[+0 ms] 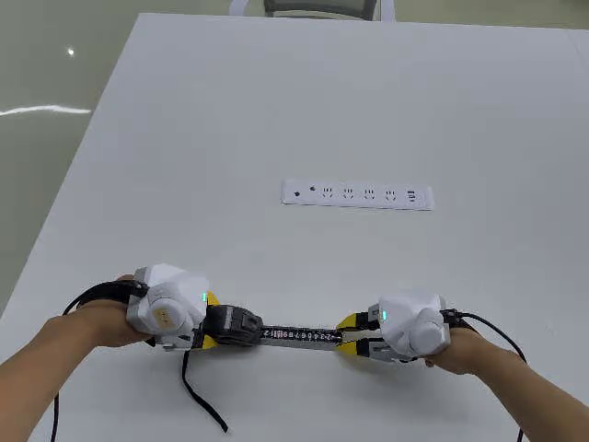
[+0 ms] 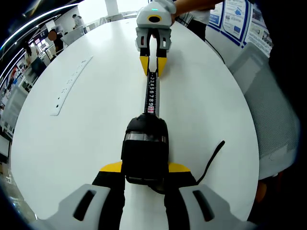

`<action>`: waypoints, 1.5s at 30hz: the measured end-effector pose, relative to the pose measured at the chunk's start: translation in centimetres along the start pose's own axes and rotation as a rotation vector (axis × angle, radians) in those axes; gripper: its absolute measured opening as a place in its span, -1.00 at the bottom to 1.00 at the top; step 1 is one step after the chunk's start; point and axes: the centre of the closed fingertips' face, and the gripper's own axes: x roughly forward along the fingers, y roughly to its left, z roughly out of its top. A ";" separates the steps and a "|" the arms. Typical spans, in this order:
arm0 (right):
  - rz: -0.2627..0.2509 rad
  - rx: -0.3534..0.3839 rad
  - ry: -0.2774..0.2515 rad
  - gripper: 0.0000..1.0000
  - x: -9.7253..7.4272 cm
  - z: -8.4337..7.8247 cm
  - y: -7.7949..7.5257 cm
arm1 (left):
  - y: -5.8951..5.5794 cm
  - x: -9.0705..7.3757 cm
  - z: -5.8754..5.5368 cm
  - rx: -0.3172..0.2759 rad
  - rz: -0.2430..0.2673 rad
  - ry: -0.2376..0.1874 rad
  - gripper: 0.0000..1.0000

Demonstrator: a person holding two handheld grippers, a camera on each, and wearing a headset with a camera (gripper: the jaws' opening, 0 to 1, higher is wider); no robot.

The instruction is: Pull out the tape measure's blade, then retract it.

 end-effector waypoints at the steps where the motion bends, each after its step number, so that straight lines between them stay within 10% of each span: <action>1: 0.000 0.001 -0.001 -0.76 0.0 0.0 0.0 | 0.0 0.0 0.0 0.000 0.000 0.000 -0.47; 45: -0.004 0.003 0.025 -0.76 -1.7 -1.9 0.0 | 0.0 0.1 0.0 -0.005 -0.001 -0.001 -0.47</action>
